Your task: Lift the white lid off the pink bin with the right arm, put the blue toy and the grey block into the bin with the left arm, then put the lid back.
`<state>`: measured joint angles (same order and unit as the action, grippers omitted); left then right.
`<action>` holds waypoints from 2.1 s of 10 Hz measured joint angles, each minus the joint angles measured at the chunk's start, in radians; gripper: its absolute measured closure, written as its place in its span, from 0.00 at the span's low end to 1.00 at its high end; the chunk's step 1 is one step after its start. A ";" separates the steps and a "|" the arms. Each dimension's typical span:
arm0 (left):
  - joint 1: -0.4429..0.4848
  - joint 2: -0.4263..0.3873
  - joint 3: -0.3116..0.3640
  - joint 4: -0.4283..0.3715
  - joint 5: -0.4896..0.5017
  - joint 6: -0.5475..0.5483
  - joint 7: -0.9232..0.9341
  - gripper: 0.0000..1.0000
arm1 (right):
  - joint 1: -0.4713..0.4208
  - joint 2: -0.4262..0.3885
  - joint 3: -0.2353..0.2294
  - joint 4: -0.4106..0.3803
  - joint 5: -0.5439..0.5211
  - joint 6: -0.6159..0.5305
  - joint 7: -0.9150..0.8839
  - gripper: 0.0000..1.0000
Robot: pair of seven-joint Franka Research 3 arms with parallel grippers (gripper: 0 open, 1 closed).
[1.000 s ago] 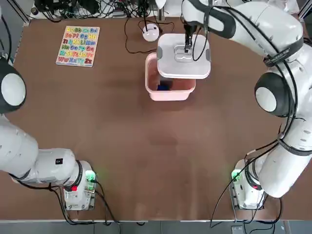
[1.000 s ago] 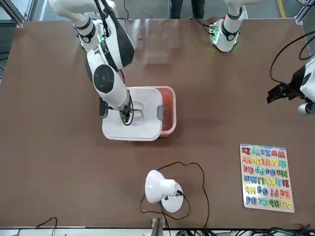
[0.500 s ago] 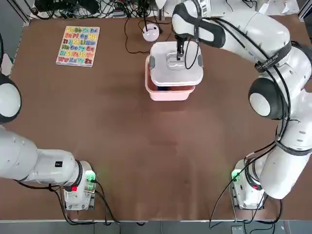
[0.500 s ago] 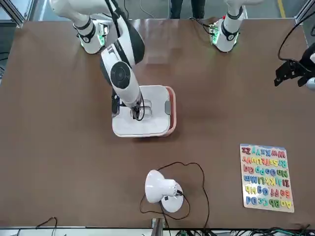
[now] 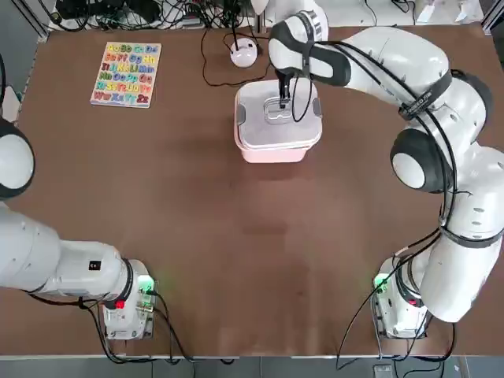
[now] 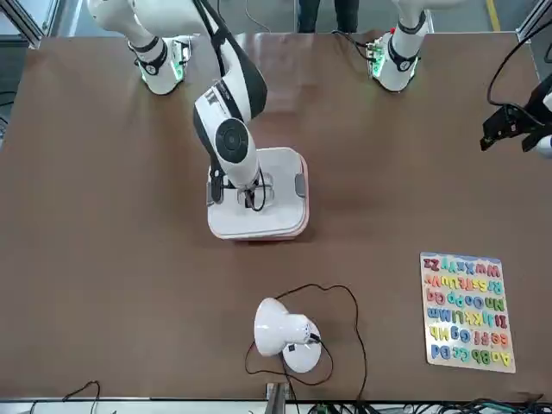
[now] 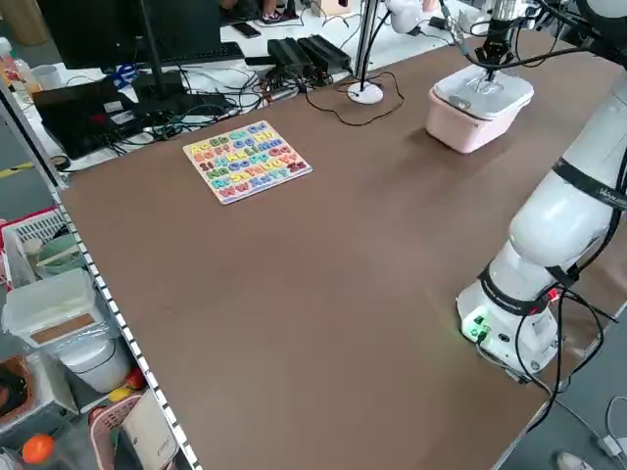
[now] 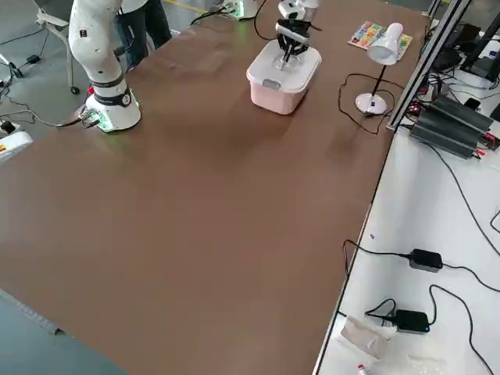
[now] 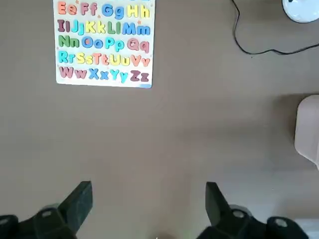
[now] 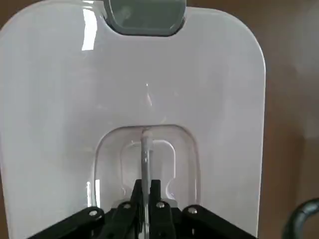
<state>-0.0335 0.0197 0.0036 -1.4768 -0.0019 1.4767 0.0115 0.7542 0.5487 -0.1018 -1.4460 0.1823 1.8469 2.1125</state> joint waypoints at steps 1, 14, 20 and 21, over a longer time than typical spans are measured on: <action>0.000 0.000 0.000 0.000 -0.010 -0.003 0.000 0.00 | 0.000 0.003 0.001 0.000 0.000 0.000 0.000 0.93; 0.003 0.002 0.003 0.001 -0.039 -0.005 -0.002 0.00 | 0.004 0.018 0.007 0.006 0.031 0.011 0.066 0.93; 0.003 0.002 0.003 0.001 -0.039 -0.005 -0.002 0.00 | 0.000 0.019 0.005 0.008 0.031 0.011 0.078 0.93; 0.003 0.002 0.003 0.001 -0.039 -0.005 -0.002 0.00 | 0.000 0.019 0.005 0.008 0.031 0.011 0.078 0.93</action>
<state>-0.0300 0.0222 0.0067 -1.4761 -0.0410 1.4721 0.0092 0.7545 0.5676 -0.0971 -1.4382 0.2138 1.8582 2.1906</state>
